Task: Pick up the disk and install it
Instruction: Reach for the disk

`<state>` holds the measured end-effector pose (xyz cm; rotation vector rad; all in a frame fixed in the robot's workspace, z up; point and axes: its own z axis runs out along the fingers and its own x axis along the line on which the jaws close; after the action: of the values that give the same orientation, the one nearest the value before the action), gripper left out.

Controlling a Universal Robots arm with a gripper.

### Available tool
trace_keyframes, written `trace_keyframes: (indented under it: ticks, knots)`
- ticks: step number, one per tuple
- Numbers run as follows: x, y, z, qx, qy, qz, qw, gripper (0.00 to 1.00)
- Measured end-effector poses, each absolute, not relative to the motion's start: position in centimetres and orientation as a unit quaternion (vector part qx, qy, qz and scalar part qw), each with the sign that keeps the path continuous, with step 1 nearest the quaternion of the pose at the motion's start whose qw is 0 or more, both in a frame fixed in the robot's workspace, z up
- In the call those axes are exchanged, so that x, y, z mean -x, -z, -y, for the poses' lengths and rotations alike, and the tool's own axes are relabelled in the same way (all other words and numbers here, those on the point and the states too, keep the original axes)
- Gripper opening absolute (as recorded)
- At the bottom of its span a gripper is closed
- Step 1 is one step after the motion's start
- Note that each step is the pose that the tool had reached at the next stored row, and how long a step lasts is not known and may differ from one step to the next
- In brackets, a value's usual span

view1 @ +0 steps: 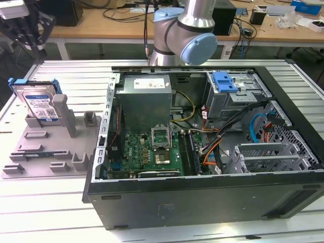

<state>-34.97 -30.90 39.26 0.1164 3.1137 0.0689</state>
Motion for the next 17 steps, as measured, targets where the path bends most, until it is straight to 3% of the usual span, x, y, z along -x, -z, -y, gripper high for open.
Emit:
trace_keyframes:
  ticks: [7,17]
  knots:
    - [38.8,-39.2,29.8,-0.037,-0.022,-0.999,0.013,0.11]
    - [39.0,-39.2,29.7,-0.037,-0.022,-0.999,0.012,0.11]
